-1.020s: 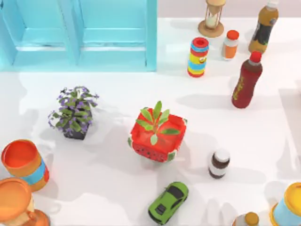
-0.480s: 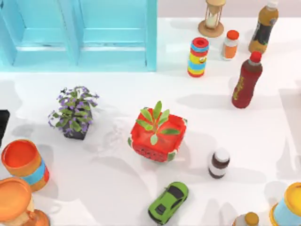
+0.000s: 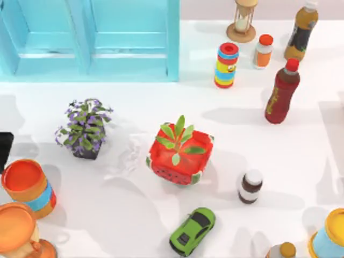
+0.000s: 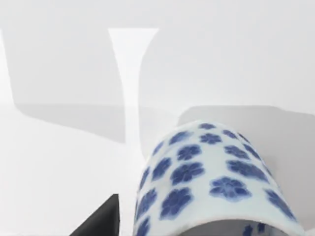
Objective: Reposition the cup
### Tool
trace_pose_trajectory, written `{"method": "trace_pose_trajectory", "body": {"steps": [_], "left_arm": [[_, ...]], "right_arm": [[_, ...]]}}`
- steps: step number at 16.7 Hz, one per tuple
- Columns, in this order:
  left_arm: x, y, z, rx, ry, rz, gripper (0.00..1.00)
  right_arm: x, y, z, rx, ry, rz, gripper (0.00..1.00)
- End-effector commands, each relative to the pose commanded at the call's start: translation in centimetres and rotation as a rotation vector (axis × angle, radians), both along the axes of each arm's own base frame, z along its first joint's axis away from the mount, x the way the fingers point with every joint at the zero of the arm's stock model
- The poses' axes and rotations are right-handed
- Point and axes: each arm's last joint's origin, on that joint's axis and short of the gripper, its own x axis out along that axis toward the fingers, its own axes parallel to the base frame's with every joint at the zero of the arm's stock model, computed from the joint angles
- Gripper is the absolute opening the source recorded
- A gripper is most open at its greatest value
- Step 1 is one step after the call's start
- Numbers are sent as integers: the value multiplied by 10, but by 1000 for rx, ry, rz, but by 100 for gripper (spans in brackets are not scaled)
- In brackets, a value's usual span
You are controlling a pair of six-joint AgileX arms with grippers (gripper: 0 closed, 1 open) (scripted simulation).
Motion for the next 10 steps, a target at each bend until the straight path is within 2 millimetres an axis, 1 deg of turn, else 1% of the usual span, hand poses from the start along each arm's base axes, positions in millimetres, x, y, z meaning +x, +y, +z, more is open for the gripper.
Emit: {"method": "trace_pose_trajectory", "body": {"steps": [10], "left_arm": [[0,0,0,0,0,0,10]], "right_arm": [[0,0,0,0,0,0,100]]}}
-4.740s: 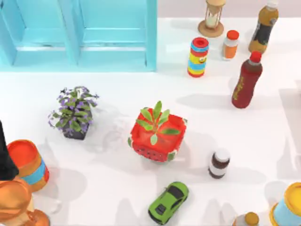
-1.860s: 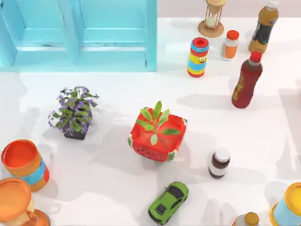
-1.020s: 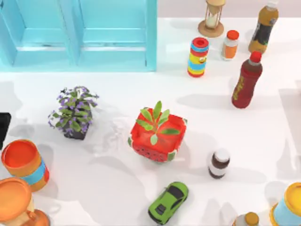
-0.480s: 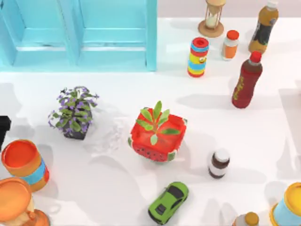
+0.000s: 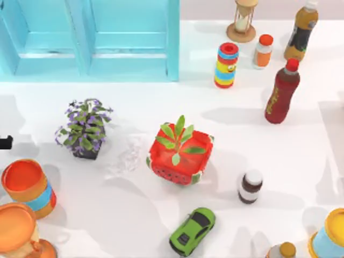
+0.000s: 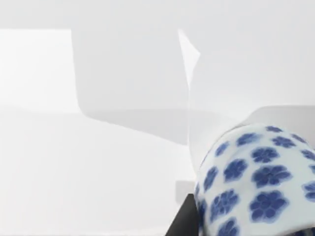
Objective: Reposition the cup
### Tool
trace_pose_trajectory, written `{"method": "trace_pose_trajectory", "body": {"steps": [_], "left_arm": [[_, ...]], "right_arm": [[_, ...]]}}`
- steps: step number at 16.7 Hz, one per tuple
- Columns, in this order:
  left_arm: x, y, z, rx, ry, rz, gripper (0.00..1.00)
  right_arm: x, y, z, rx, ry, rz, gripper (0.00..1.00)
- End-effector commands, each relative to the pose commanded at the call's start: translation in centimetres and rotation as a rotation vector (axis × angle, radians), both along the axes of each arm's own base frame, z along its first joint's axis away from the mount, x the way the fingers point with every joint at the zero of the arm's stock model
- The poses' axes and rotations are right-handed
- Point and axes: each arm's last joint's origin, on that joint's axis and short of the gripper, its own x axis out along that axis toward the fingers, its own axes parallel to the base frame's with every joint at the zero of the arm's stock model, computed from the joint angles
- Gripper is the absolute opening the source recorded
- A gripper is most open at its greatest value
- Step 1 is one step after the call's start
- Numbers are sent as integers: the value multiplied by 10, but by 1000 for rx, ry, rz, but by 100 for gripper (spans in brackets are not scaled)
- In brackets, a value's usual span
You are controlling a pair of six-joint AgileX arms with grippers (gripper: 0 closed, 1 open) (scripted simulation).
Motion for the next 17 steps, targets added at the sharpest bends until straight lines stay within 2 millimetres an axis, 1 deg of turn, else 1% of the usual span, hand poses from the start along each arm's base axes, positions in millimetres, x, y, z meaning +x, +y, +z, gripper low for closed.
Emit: {"method": "trace_pose_trajectory", "body": {"steps": [1,2,11,13,15,17], "left_arm": [[0,0,0,0,0,0,2],[0,0,0,0,0,0,0],[0,1,1,0,-1,0,0],[3,13,1,-6,22,0,0],[7,35,4,-15,48,0,0],[14,62,16,-17,43,-1,0]], "right_arm": [[0,0,0,0,0,0,100],[0,0,0,0,0,0,100],[0,0,0,0,0,0,100],[0,0,0,0,0,0,100],[0,0,0,0,0,0,100],[0,0,0,0,0,0,100]]}}
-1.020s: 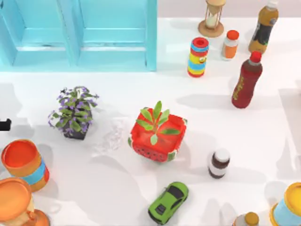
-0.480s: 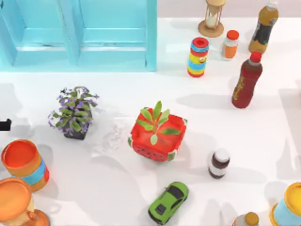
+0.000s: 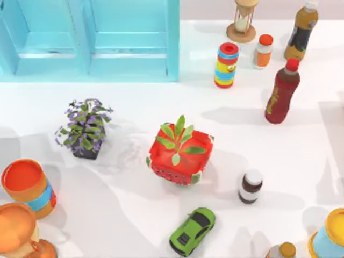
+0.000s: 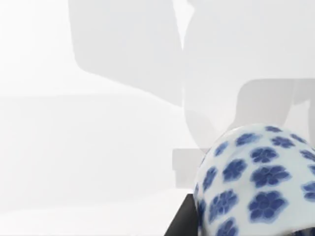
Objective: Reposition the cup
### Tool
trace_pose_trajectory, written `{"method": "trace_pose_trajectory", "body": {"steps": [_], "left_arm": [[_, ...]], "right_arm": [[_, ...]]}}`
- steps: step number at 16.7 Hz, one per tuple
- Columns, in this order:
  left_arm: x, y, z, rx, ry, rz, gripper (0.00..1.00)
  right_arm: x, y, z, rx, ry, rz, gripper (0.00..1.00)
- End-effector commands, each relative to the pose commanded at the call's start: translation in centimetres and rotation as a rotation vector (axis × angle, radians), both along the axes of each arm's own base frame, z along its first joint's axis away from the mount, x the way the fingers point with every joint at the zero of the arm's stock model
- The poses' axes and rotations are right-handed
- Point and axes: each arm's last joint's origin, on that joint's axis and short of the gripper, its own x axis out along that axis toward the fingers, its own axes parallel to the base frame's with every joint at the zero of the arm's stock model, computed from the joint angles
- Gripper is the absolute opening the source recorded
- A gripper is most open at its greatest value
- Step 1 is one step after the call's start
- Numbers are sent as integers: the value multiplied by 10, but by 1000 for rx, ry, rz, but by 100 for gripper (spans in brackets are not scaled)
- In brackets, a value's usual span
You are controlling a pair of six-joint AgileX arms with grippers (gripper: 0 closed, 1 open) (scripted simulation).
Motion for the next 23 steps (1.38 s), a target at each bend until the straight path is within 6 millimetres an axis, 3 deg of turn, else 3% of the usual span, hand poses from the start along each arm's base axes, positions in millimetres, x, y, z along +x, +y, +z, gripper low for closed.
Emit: {"method": "trace_pose_trajectory", "body": {"steps": [4,7,9,15,23], "left_arm": [[9,59,36,27,-61,0,0],[-2,99,51,26,-56,1,0],[-9,115,55,18,-45,1,0],[-9,115,53,22,-48,-5,0],[-10,117,-7,16,-43,0,0]], "right_arm": [[0,0,0,0,0,0,100],[0,0,0,0,0,0,100],[0,0,0,0,0,0,100],[0,0,0,0,0,0,100],[0,0,0,0,0,0,100]]}}
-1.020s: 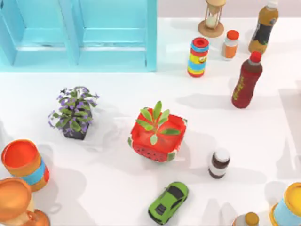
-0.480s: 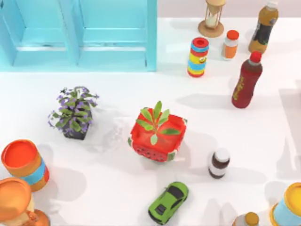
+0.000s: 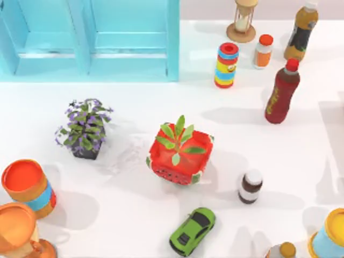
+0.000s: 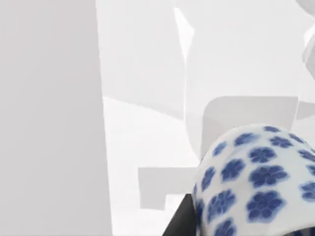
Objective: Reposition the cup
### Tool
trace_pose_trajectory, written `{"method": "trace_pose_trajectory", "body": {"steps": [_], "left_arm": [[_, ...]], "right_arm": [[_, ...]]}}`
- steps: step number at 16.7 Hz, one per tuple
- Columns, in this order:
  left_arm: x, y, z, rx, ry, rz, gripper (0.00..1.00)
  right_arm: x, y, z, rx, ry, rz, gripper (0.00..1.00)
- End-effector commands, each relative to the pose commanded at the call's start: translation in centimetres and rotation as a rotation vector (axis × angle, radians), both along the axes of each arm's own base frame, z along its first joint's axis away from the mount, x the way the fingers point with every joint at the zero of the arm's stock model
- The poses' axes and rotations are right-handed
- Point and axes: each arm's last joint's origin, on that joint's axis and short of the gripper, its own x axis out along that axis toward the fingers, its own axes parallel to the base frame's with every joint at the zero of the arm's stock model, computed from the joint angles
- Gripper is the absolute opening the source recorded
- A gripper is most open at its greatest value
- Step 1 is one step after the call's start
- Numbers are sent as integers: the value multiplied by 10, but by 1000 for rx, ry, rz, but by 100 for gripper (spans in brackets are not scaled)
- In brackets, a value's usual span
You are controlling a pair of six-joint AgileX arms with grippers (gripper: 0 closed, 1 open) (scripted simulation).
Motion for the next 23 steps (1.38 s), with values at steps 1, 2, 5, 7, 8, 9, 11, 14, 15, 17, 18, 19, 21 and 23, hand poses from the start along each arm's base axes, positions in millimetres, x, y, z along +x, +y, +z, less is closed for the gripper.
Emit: {"method": "trace_pose_trajectory", "body": {"steps": [1,2,5,7,8,9,11,14,15,17,18,19,21,23], "left_arm": [[0,0,-2,0,-1,0,0],[0,0,-2,0,-1,0,0],[0,0,-2,0,-1,0,8],[0,0,-2,0,-1,0,23],[0,0,-2,0,-1,0,30],[0,0,-2,0,-1,0,38],[0,0,-2,0,-1,0,53],[0,0,-2,0,-1,0,75],[0,0,-2,0,-1,0,83],[0,0,-2,0,-1,0,98],[0,0,-2,0,-1,0,100],[0,0,-2,0,-1,0,100],[0,0,-2,0,-1,0,100],[0,0,-2,0,-1,0,100]], "right_arm": [[0,0,0,0,0,0,100],[0,0,0,0,0,0,100],[0,0,0,0,0,0,100],[0,0,0,0,0,0,100],[0,0,0,0,0,0,100],[0,0,0,0,0,0,100],[0,0,0,0,0,0,100],[0,0,0,0,0,0,100],[0,0,0,0,0,0,100],[0,0,0,0,0,0,100],[0,0,0,0,0,0,100],[0,0,0,0,0,0,100],[0,0,0,0,0,0,100],[0,0,0,0,0,0,100]]}}
